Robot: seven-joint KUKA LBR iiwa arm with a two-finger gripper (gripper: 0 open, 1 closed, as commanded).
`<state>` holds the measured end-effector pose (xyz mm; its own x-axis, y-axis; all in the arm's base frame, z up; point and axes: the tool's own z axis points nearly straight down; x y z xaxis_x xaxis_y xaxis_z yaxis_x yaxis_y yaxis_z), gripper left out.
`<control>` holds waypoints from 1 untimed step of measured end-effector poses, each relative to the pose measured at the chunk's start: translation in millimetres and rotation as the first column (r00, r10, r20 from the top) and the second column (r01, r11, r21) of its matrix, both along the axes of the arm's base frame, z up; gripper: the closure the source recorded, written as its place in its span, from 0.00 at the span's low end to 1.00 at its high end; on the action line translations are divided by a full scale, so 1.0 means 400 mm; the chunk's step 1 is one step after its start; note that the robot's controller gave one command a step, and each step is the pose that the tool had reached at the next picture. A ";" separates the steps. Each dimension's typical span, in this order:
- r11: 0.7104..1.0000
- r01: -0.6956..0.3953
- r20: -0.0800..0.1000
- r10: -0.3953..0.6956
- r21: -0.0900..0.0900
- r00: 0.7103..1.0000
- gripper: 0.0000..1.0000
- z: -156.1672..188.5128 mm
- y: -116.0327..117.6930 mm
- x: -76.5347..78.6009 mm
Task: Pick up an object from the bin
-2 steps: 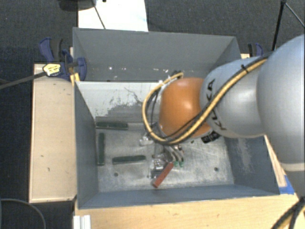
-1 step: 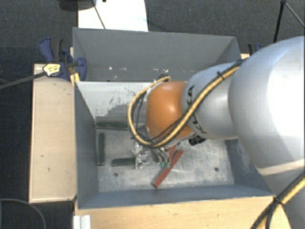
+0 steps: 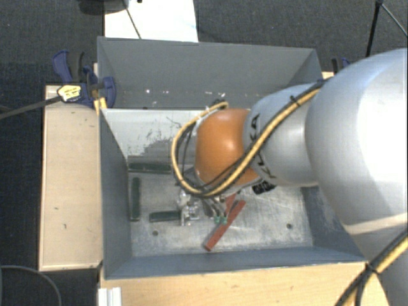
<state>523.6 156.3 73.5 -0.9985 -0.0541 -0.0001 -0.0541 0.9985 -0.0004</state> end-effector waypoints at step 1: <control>1.000 -0.001 0.000 0.001 0.000 1.000 1.00 0.004 0.001 -0.002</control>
Offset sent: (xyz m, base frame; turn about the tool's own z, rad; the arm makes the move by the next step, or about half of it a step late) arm 0.0356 0.0135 0.0252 -0.0649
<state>523.0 156.5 75.1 -0.9985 -0.0548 0.0000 -0.0548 0.9985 -0.0005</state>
